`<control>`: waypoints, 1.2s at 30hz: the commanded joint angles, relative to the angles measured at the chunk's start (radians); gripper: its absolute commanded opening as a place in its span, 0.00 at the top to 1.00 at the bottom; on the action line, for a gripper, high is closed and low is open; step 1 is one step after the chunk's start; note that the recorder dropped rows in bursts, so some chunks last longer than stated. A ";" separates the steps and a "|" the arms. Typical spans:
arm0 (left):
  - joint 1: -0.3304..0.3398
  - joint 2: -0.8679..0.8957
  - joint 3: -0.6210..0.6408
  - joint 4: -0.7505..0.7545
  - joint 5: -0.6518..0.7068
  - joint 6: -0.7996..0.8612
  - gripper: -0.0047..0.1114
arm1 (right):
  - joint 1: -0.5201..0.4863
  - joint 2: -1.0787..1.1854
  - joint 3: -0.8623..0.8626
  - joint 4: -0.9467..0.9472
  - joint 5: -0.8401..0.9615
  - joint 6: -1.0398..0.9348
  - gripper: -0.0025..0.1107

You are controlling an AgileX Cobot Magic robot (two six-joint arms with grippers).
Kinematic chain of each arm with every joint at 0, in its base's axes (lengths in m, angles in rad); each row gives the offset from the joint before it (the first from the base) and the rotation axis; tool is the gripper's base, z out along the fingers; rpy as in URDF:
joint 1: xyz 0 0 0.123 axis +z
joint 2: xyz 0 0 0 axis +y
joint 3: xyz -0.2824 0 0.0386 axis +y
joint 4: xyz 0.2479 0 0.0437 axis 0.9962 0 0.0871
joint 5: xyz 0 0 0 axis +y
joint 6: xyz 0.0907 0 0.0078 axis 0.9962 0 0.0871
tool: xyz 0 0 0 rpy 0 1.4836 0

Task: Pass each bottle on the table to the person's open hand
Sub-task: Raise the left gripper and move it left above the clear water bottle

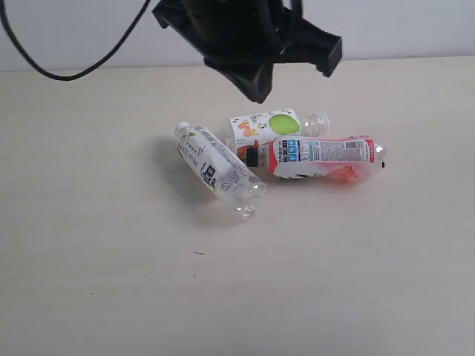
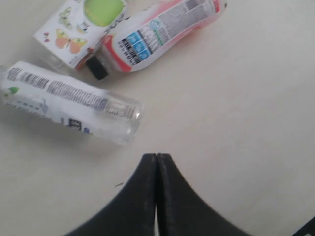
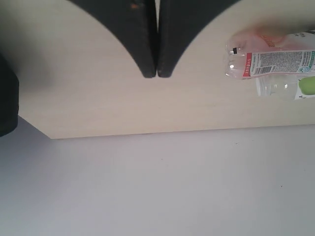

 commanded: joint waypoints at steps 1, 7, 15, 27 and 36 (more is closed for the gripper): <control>0.005 -0.090 0.113 0.077 -0.016 -0.007 0.96 | -0.008 -0.005 0.004 -0.005 -0.011 -0.009 0.98; 0.005 -0.174 0.220 0.144 -0.034 -0.018 0.96 | -0.008 -0.005 0.004 -0.005 -0.011 -0.009 0.98; 0.036 -0.275 0.320 0.167 -0.054 -0.025 0.96 | -0.008 -0.005 0.004 -0.005 -0.011 -0.009 0.98; 0.123 -0.326 0.441 0.191 -0.109 -0.022 0.96 | -0.008 -0.005 0.004 -0.003 -0.011 -0.009 0.98; 0.123 -0.324 0.453 0.240 -0.244 -0.013 0.96 | -0.008 -0.005 0.004 -0.006 -0.011 -0.009 0.98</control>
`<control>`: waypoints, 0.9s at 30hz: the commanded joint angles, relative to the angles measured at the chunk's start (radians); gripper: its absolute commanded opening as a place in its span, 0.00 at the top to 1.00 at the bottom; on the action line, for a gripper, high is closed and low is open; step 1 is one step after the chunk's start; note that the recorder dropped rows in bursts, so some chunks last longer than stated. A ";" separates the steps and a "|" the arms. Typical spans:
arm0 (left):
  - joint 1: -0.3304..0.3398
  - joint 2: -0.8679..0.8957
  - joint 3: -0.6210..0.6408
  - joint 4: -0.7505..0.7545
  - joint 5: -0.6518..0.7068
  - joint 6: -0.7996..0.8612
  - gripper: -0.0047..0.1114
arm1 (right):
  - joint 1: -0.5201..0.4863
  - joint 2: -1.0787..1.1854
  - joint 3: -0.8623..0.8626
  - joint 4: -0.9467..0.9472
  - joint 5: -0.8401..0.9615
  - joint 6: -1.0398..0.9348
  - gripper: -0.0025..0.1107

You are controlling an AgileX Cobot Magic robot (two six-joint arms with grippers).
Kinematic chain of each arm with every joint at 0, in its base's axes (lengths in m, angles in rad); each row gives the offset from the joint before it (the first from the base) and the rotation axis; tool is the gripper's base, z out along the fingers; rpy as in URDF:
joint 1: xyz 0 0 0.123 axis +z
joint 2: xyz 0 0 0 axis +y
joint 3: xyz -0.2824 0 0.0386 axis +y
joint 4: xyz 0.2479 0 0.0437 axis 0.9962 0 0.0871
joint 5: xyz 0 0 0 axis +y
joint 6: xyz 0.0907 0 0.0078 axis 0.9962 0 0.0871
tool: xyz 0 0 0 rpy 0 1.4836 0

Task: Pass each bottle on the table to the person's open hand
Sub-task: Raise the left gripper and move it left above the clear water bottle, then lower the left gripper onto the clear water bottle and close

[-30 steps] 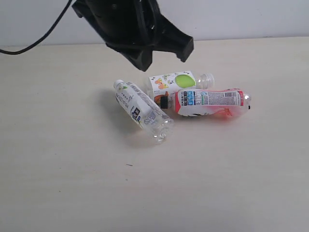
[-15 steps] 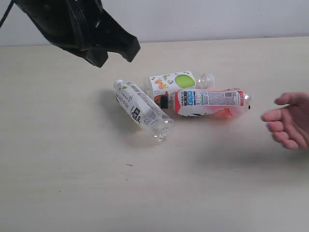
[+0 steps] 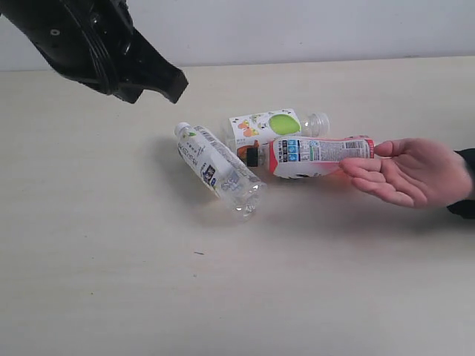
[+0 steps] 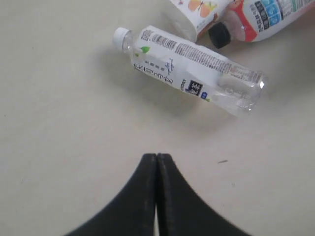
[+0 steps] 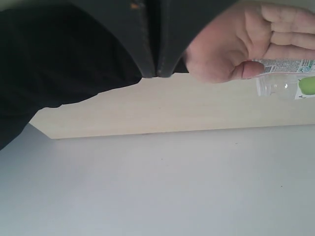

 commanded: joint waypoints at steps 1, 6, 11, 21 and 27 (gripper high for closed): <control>0.001 -0.010 0.004 0.020 -0.104 0.023 0.96 | -0.008 -0.005 0.004 -0.006 -0.011 -0.009 0.98; 0.001 -0.008 0.004 0.020 -0.171 0.192 0.96 | -0.008 -0.005 0.004 -0.006 -0.011 -0.009 0.98; 0.001 0.020 0.004 0.020 -0.272 0.422 0.96 | -0.008 -0.005 0.004 -0.006 -0.011 -0.009 0.98; 0.001 0.176 -0.006 0.018 -0.294 1.430 0.96 | -0.008 -0.005 0.004 -0.006 -0.011 -0.009 0.98; 0.023 0.392 -0.262 -0.100 0.007 1.630 0.96 | -0.008 -0.005 0.004 -0.006 -0.011 -0.009 0.98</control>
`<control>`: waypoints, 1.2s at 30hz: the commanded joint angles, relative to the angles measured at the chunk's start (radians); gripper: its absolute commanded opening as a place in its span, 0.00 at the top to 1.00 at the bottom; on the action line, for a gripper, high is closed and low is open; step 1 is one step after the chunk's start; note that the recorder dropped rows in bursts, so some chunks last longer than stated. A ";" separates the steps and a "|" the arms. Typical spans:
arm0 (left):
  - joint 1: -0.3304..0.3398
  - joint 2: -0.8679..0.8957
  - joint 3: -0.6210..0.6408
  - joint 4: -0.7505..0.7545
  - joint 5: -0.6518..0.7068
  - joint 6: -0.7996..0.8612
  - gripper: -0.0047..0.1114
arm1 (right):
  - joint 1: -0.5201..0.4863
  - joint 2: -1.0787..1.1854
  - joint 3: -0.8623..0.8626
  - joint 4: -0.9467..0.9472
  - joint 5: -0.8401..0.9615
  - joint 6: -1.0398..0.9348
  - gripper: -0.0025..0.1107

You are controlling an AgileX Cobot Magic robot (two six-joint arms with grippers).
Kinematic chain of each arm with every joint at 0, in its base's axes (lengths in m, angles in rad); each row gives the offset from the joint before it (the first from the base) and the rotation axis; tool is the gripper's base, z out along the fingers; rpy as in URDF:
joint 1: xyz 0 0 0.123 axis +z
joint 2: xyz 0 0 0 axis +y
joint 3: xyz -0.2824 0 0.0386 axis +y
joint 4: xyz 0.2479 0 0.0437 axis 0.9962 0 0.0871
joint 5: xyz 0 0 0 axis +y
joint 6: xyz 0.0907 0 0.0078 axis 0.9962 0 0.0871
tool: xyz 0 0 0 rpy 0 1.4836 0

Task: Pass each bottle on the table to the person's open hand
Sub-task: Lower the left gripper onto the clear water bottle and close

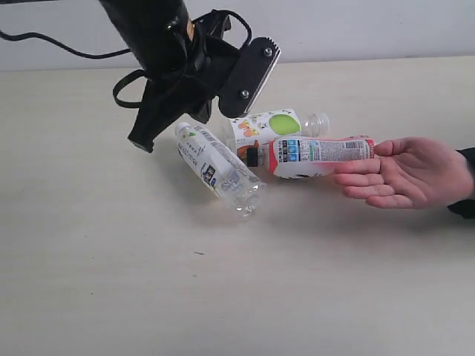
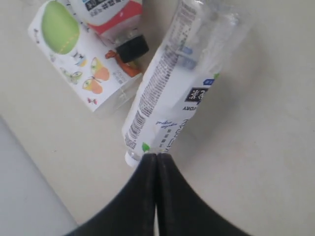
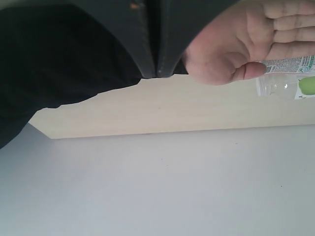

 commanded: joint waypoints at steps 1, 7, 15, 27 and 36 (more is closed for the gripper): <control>0.018 0.099 -0.128 -0.046 0.127 0.113 0.96 | -0.008 -0.005 0.004 -0.006 -0.011 -0.009 0.98; 0.046 0.177 -0.182 -0.123 0.101 0.225 0.96 | -0.008 -0.005 0.004 -0.006 -0.011 -0.009 0.98; 0.207 0.204 -0.269 -0.472 0.216 0.425 0.96 | -0.008 -0.005 0.004 -0.006 -0.011 -0.009 0.98; 0.203 0.283 -0.269 -0.413 0.140 0.556 0.55 | -0.008 -0.005 0.004 -0.006 -0.011 -0.009 0.98; 0.168 0.340 -0.269 -0.396 0.103 0.612 0.34 | -0.008 -0.005 0.004 -0.003 -0.011 -0.009 0.98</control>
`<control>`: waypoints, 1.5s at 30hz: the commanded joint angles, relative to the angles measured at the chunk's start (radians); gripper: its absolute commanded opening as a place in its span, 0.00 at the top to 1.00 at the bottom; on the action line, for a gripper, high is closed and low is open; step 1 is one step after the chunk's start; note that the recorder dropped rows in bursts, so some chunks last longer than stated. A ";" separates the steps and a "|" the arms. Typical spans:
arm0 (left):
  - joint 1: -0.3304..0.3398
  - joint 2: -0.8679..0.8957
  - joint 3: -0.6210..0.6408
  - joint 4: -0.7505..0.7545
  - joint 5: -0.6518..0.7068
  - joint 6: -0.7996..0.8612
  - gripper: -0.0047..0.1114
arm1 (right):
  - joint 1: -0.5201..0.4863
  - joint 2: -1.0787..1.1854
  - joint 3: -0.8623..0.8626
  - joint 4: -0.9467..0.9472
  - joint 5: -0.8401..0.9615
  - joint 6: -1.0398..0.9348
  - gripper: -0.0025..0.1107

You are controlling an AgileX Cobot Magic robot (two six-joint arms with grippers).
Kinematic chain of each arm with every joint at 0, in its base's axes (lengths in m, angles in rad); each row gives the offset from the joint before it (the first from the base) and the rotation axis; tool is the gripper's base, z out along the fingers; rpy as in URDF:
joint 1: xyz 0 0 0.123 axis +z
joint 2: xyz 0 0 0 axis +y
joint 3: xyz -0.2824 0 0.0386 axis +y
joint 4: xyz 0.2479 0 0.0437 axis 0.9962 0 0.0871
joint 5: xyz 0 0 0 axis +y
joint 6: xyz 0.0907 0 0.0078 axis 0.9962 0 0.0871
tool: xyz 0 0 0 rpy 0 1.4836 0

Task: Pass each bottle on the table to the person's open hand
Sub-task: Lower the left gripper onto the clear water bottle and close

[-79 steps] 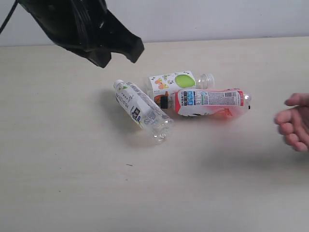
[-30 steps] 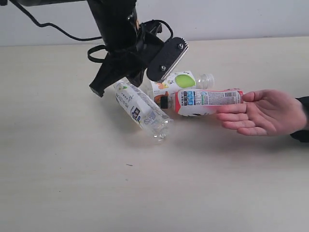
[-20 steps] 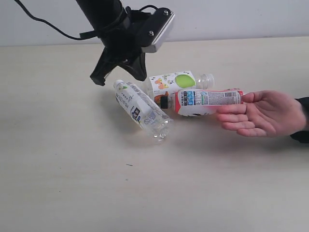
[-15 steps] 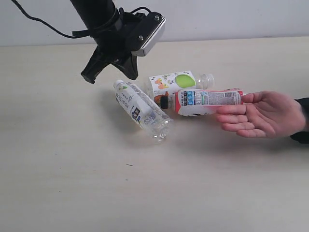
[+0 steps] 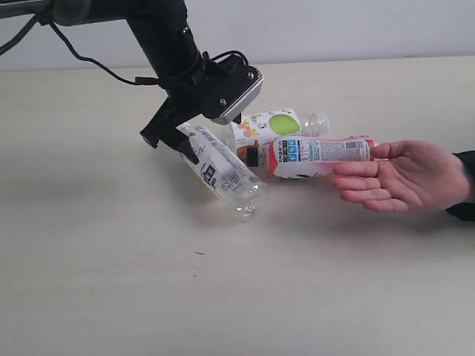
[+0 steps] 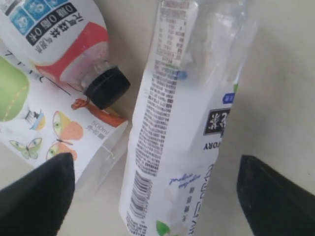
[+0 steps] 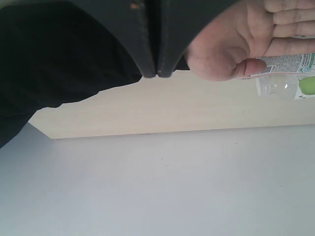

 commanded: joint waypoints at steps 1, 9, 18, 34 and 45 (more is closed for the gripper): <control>-0.027 0.015 -0.005 -0.001 -0.008 -0.004 0.35 | -0.008 -0.005 0.004 -0.003 -0.011 -0.009 0.98; -0.038 0.019 -0.005 0.012 0.045 -0.059 0.29 | -0.008 -0.005 0.004 -0.003 -0.011 -0.009 0.98; -0.038 0.019 0.034 0.013 0.017 -0.056 0.29 | -0.008 -0.005 0.004 -0.003 -0.011 -0.009 0.98; -0.038 0.038 0.107 0.023 -0.100 -0.030 0.29 | -0.008 -0.005 0.004 -0.003 -0.011 -0.009 0.98; -0.038 0.089 0.107 0.023 -0.161 -0.027 0.29 | -0.008 -0.005 0.004 -0.005 -0.011 -0.009 0.98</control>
